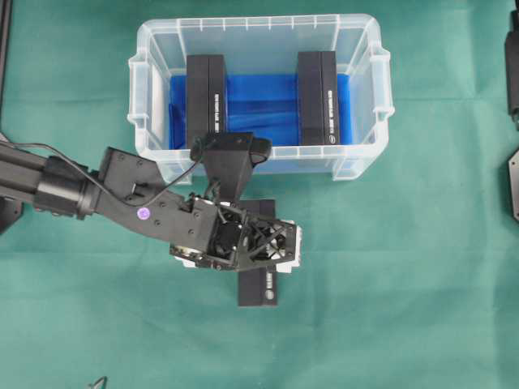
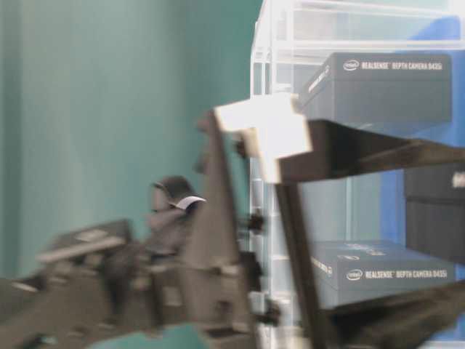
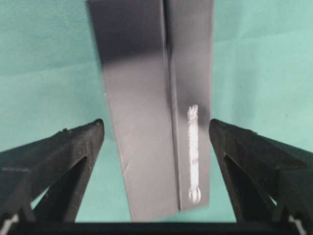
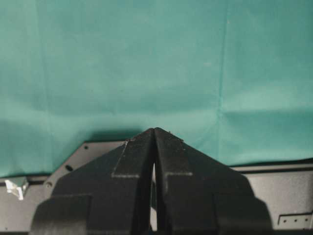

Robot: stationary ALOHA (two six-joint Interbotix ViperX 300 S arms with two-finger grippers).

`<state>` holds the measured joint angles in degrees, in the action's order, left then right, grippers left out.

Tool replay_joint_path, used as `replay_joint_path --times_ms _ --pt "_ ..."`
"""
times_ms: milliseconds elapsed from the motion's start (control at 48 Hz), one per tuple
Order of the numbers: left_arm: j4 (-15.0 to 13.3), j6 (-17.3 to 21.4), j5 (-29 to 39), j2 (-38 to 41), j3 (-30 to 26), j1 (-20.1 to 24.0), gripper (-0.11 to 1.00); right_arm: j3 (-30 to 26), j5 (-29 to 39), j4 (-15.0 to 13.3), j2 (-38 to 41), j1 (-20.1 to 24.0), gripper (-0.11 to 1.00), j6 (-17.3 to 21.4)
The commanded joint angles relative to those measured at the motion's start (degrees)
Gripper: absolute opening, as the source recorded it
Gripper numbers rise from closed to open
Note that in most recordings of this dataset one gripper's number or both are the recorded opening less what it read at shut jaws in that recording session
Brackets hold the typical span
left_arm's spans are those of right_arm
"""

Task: Take the box out of the case with the left arm.
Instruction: 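Carry the box toward the front and lower it onto the table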

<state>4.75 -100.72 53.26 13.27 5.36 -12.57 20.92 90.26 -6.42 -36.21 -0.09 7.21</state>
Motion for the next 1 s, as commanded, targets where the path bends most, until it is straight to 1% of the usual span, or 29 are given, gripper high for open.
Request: replay_joint_path --times_ms 0,167,333,521,646,833,979 --pt "0.09 1.14 2.9 -2.72 -4.04 -0.09 0.89 -1.67 0.0 0.09 0.09 0.0 0.0 0.09" --pt "0.0 3.25 7.21 -2.72 -9.14 0.26 0.89 -1.67 0.09 0.09 0.09 0.0 0.0 0.09" --pt "0.18 3.96 12.39 -3.34 -13.89 0.53 0.89 -1.76 0.0 0.09 0.09 0.0 0.0 0.09" --pt "0.44 3.96 18.28 -4.92 -17.49 0.53 0.88 -1.76 0.0 0.09 0.09 -0.09 0.0 0.09" --pt "0.53 3.96 19.95 -5.36 -17.58 0.53 0.88 -1.67 0.09 0.09 0.09 0.0 0.0 0.09" --pt "0.53 3.78 19.95 -5.62 -17.05 0.44 0.88 -1.67 0.0 0.09 0.09 0.0 0.0 0.09" --pt "0.53 3.6 20.21 -6.5 -16.17 -0.53 0.88 -1.67 0.0 0.0 0.0 0.0 0.0 0.09"
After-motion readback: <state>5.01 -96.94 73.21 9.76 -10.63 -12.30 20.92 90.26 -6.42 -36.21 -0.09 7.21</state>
